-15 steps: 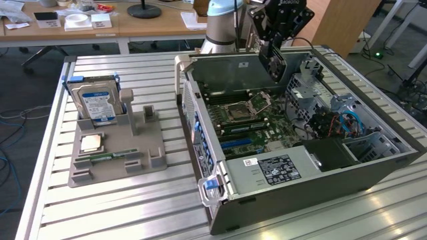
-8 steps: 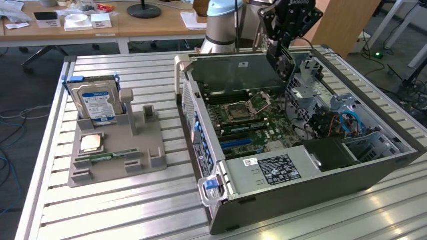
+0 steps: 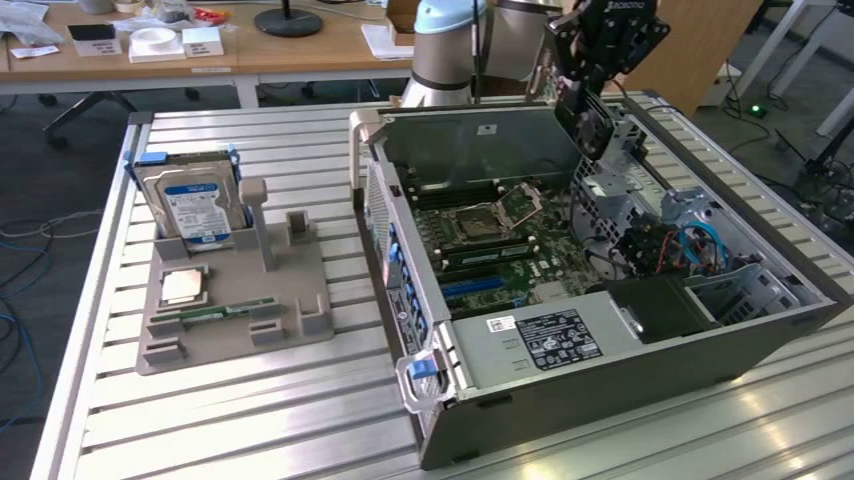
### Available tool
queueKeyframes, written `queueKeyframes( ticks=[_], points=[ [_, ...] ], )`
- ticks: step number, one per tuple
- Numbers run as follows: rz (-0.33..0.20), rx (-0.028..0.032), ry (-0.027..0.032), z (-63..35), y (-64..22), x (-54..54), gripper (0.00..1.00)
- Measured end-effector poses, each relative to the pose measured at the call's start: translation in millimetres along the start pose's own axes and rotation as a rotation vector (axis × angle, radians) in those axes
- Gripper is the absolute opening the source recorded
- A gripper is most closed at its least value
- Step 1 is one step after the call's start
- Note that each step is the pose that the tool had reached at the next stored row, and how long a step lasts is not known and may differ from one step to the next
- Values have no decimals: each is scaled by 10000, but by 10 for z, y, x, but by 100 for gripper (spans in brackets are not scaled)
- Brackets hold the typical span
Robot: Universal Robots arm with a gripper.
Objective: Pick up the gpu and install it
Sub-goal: 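Pick up the gpu and move the gpu toward the slot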
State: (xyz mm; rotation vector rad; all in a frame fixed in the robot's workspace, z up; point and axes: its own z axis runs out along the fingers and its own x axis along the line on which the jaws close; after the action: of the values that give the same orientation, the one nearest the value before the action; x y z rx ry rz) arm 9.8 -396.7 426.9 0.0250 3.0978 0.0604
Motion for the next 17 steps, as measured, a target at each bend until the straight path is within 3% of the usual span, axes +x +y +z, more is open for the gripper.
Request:
queueKeyframes(
  ticks=[8, 13, 17],
  points=[
    [2, -1, 5, 14, 5, -293, 26],
    [1, 0, 5, 13, 0, -305, 26],
    [1, 0, 4, 12, -51, -315, 26]
  ],
)
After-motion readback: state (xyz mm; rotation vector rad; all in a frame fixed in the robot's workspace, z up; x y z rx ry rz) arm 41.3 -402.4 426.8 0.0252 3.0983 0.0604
